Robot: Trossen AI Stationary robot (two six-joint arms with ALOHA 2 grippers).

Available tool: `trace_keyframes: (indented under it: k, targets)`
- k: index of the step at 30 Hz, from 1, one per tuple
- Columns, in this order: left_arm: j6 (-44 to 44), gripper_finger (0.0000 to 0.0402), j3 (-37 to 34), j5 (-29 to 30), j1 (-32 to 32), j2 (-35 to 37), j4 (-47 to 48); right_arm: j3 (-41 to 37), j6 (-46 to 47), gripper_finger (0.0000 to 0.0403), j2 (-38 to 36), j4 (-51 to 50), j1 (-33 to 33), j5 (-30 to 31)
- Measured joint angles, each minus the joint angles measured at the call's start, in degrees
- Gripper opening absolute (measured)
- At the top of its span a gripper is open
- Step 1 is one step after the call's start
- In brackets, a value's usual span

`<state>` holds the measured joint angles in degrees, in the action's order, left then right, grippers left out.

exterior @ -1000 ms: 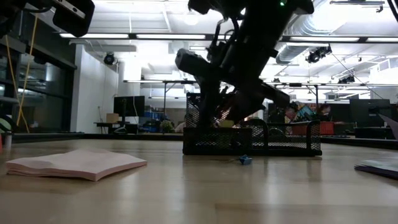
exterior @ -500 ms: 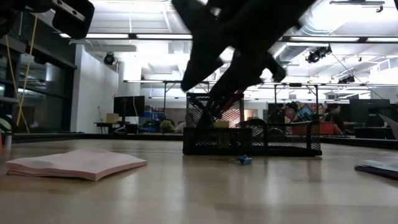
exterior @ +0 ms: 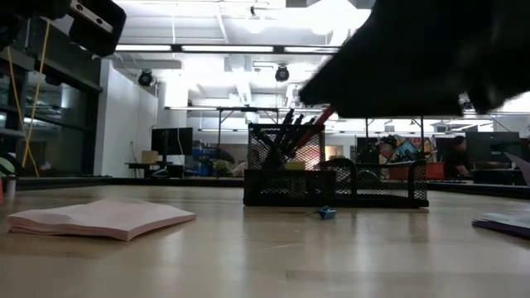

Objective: Pick and place office supplies into organizer
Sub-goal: Put the blue binder clip into the black desk organizer

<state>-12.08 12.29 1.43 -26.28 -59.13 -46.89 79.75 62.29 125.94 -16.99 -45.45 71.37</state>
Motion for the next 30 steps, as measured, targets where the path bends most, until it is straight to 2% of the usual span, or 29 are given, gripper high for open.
trace_keyframes:
  k: [6,10,14,16,22,30]
  targets:
    - [0.1,0.0028,0.0,0.7,0.0,0.0,0.0,0.0,1.0,0.024,4.9,2.6,1.2,1.9]
    - [0.8,0.0028,0.0,0.7,0.0,0.0,0.0,0.0,2.1,0.0236,5.0,1.2,3.8,-2.5]
    - [1.2,0.0028,0.0,0.7,0.0,0.0,0.0,0.0,0.1,0.0236,5.0,0.2,6.9,-9.5]
    - [1.1,0.0028,0.0,0.7,0.0,0.0,0.1,0.0,-1.4,0.0236,5.0,-0.1,8.1,-10.8]
    - [0.4,0.0028,0.0,0.7,0.0,0.0,0.9,0.0,-4.3,0.0236,5.0,-1.0,7.8,-6.2]
    - [0.2,0.0028,0.0,0.7,0.0,0.0,0.8,0.0,7.5,0.0236,5.0,-9.3,6.4,-5.7]
